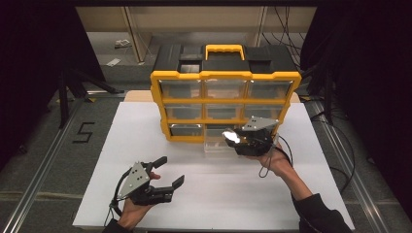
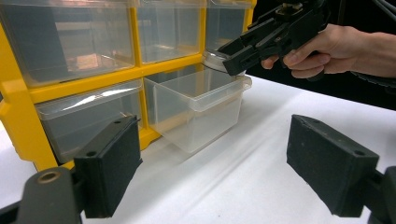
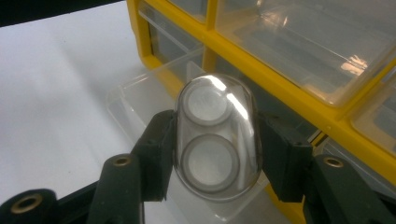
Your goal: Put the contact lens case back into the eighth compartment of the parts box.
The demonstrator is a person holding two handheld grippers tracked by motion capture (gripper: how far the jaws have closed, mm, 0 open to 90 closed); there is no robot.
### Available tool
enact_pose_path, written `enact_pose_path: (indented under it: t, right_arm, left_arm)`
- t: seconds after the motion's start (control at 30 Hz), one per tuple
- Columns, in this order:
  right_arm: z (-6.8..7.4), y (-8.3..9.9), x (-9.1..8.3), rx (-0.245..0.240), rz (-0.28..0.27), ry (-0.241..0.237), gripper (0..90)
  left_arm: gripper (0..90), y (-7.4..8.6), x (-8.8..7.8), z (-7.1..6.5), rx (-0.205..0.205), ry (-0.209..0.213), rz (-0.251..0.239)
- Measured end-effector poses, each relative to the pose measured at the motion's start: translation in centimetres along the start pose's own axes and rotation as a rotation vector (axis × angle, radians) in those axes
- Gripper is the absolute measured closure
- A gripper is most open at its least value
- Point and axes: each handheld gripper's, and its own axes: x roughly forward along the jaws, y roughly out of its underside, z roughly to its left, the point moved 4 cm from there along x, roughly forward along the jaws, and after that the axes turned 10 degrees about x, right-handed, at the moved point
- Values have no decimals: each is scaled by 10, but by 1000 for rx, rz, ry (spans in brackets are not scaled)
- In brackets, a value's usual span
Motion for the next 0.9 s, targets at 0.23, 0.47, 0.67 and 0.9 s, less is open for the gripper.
enact_pose_path:
  t: [0.23, 0.47, 0.67, 0.9]
  right_arm:
    - [-2, 1, 3, 3, 8, 8, 496]
    - [-3, 2, 4, 5, 12, 12, 495]
    - [-5, 2, 5, 9, 18, 20, 495]
    - [-5, 2, 5, 3, 19, 24, 495]
  left_arm:
    - [173, 0, 0, 0, -3, -1, -2]
    - [172, 0, 1, 0, 1, 3, 2]
    - [173, 0, 1, -1, 0, 3, 2]
    - [173, 0, 1, -1, 1, 3, 3]
